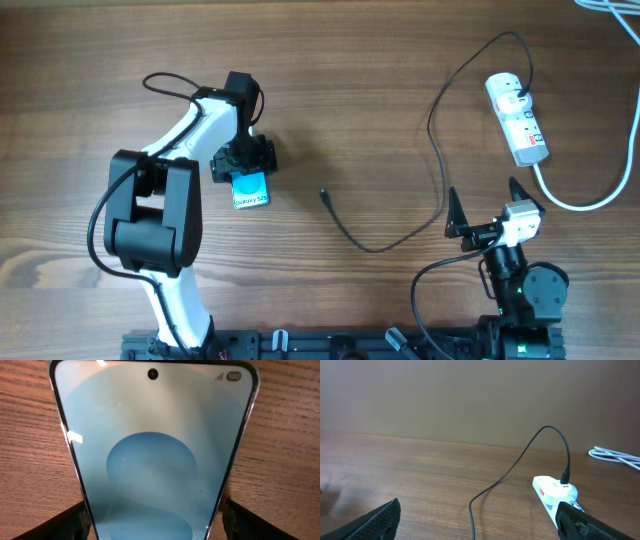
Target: Plug charger to phone and switch on socket
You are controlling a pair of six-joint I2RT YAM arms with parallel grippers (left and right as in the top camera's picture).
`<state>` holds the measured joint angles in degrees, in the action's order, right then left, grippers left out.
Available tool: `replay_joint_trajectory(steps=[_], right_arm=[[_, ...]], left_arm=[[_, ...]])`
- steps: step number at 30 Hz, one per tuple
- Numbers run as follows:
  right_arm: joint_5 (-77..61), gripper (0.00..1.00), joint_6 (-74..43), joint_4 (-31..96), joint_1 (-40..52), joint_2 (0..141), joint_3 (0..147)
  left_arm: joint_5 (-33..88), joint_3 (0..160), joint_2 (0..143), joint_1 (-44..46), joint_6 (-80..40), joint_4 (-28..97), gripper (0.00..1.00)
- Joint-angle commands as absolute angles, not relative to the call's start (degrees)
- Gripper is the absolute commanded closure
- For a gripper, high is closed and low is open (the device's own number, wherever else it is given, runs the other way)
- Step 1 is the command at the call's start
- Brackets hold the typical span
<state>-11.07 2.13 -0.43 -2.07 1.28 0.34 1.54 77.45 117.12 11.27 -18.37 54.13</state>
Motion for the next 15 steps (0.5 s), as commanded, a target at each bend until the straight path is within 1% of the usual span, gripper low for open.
replay_joint_trajectory(steps=[1, 4, 7, 9, 15], right_arm=[[-10.4, 0.00, 1.3, -0.7, -2.3, 1.0, 0.3], [-10.4, 0.00, 1.4, -0.7, -2.3, 1.0, 0.3], [-10.4, 0.00, 1.4, -0.7, -2.3, 1.0, 0.3], [-10.3, 0.00, 1.4, -0.7, -2.3, 1.0, 0.3], [-10.4, 0.00, 1.3, -0.7, -2.3, 1.0, 0.3]], left_arm=[[4.0, 74.5, 122.6, 11.4, -18.5, 50.5, 0.16], [-0.4, 74.5, 122.7, 11.4, -18.4, 50.6, 0.14], [-0.8, 74.5, 122.6, 11.4, -18.0, 51.0, 0.08], [-0.8, 74.5, 122.6, 11.4, -14.8, 51.5, 0.07], [-0.7, 74.5, 122.6, 11.4, -14.1, 52.1, 0.09]])
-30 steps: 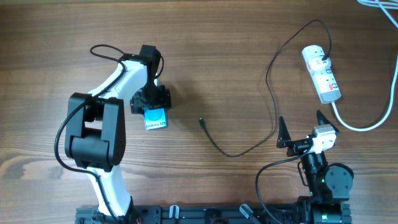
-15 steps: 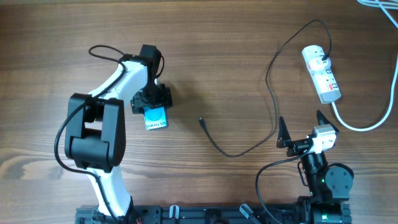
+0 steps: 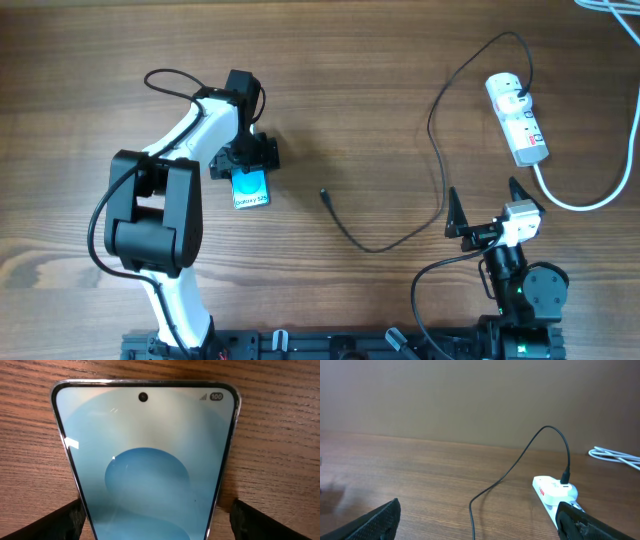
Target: Plug charger to phone and switch on socket
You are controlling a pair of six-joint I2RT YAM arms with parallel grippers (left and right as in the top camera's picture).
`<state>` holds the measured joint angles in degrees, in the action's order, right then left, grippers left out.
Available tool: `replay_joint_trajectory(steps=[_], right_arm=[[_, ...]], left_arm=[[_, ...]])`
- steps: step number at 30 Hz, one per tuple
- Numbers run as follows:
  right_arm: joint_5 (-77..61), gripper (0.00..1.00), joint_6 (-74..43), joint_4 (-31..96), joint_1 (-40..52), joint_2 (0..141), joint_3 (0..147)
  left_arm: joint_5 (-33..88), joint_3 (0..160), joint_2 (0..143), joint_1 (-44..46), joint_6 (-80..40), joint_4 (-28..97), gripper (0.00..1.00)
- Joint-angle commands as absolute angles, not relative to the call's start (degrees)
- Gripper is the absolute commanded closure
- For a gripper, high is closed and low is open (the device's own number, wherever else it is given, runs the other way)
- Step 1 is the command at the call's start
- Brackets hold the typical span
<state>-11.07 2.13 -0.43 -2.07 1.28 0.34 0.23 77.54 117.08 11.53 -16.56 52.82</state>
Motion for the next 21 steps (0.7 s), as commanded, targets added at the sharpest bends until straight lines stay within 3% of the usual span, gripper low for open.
replay_joint_trajectory(steps=[1, 12, 15, 21], right_arm=[[-10.4, 0.00, 1.4, -0.7, -2.3, 1.0, 0.3], [-10.4, 0.00, 1.4, -0.7, -2.3, 1.0, 0.3], [-10.4, 0.00, 1.3, -0.7, -2.3, 1.0, 0.3], [-10.4, 0.00, 1.3, -0.7, -2.3, 1.0, 0.3]], left_arm=[[-0.7, 74.5, 122.6, 11.4, -14.1, 52.3, 0.10], [-0.7, 74.5, 122.6, 11.4, -14.2, 53.7, 0.12], [-0.7, 74.5, 122.6, 11.4, -14.2, 53.8, 0.00], [-0.7, 74.5, 122.6, 11.4, -14.2, 53.8, 0.00]])
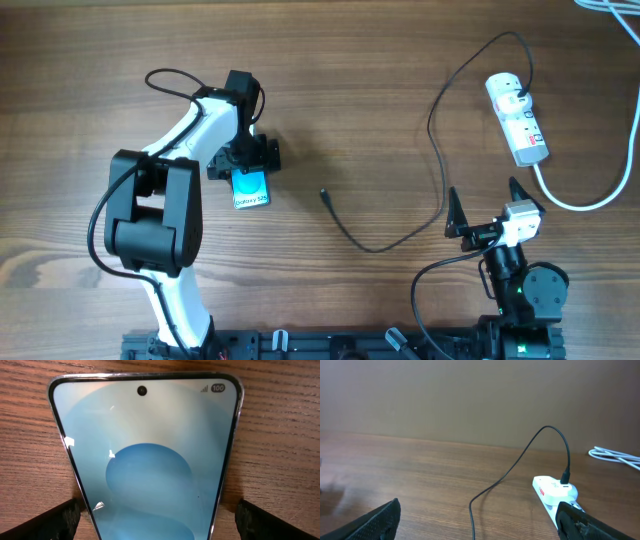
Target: Plug charger to phone and switch on socket
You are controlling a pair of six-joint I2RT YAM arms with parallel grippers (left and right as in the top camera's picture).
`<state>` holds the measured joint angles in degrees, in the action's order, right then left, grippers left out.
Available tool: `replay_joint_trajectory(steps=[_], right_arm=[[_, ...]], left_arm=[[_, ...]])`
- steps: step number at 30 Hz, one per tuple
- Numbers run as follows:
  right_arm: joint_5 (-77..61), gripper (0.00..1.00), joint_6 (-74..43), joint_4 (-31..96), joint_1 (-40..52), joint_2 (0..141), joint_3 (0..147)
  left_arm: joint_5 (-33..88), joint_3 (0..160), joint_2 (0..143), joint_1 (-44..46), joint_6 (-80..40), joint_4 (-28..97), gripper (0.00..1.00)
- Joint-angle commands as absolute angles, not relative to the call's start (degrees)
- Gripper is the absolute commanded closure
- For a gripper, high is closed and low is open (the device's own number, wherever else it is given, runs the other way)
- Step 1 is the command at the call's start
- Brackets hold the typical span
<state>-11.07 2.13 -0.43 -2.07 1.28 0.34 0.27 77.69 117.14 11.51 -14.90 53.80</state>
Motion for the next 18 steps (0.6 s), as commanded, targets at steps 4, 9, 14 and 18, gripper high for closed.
replay_joint_trajectory(steps=[4, 9, 14, 18], right_arm=[[-10.4, 0.00, 1.3, -0.7, -2.3, 1.0, 0.3], [-10.4, 0.00, 1.3, -0.7, -2.3, 1.0, 0.3], [-10.4, 0.00, 1.4, -0.7, -2.3, 1.0, 0.3], [-10.4, 0.00, 1.4, -0.7, -2.3, 1.0, 0.3]], left_arm=[[-0.7, 74.5, 122.6, 11.4, -14.2, 53.8, 0.13], [-0.7, 74.5, 122.6, 11.4, -14.7, 53.8, 0.22], [-0.3, 74.5, 122.6, 11.4, -15.9, 53.4, 0.33], [4.5, 75.0, 122.4, 10.9, -15.9, 52.5, 0.35]])
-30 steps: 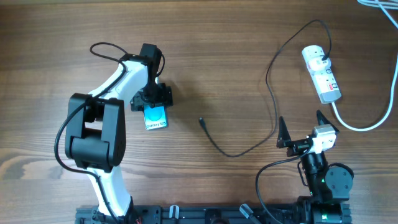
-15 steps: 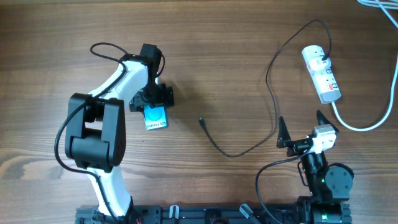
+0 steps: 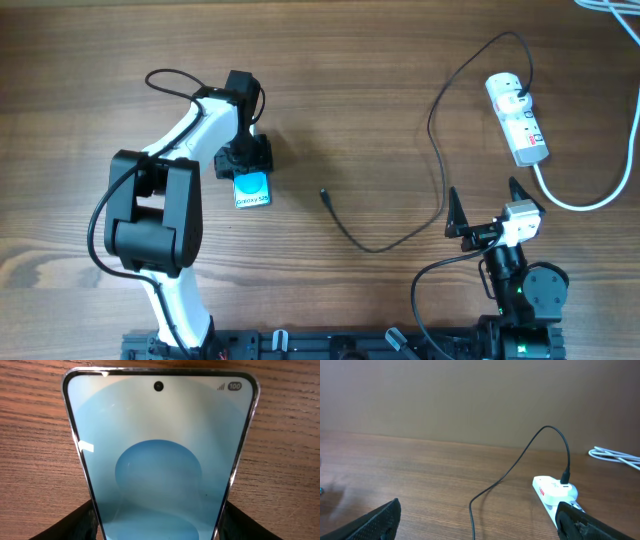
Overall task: Plug charger to phone and switch on socket
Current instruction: 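Raise the phone with the left gripper and bring the right gripper toward it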
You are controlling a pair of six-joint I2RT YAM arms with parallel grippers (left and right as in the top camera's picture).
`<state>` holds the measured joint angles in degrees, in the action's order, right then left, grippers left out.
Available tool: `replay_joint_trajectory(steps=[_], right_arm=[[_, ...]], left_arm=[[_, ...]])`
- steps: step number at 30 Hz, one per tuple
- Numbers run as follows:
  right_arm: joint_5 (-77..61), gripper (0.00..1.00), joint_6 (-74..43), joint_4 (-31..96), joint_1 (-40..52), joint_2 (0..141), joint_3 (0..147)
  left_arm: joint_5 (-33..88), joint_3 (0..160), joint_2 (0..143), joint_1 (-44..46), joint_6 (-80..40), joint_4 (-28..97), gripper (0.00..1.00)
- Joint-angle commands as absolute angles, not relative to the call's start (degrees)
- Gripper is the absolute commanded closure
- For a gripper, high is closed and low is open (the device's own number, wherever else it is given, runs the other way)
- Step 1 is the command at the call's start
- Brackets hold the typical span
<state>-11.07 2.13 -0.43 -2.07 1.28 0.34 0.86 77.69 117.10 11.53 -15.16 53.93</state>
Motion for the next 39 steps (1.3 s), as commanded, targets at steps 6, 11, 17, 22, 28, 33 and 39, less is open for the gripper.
replay_joint_trajectory(steps=[6, 11, 17, 22, 28, 33, 39], right_arm=[[-10.4, 0.00, 1.4, -0.7, -2.3, 1.0, 0.3], [-10.4, 0.00, 1.4, -0.7, -2.3, 1.0, 0.3], [-10.4, 0.00, 1.3, -0.8, -2.3, 1.0, 0.3], [-23.5, 0.01, -0.9, -5.3, -2.3, 1.0, 0.6], [-24.3, 0.00, -3.0, 6.0, -2.3, 17.3, 20.9], [-30.9, 0.00, -3.2, 29.5, -2.3, 50.7, 55.4], [-44.7, 0.13, -22.2, 36.2, -2.3, 78.0, 74.3]], left_arm=[[13.9, 75.5, 116.5, 6.8, -13.5, 50.0, 0.36], [26.4, 75.2, 114.0, 2.8, -8.9, 47.6, 0.35], [29.1, 75.0, 114.0, 2.0, -6.2, 49.3, 0.35], [37.3, 75.0, 114.0, 1.1, -3.4, 48.2, 0.36], [50.5, 75.0, 114.0, -3.4, -1.6, 47.3, 0.35], [60.0, 75.0, 114.0, -5.2, -2.4, 42.1, 0.34], [60.2, 75.0, 114.0, -5.2, -6.3, 37.3, 0.34]])
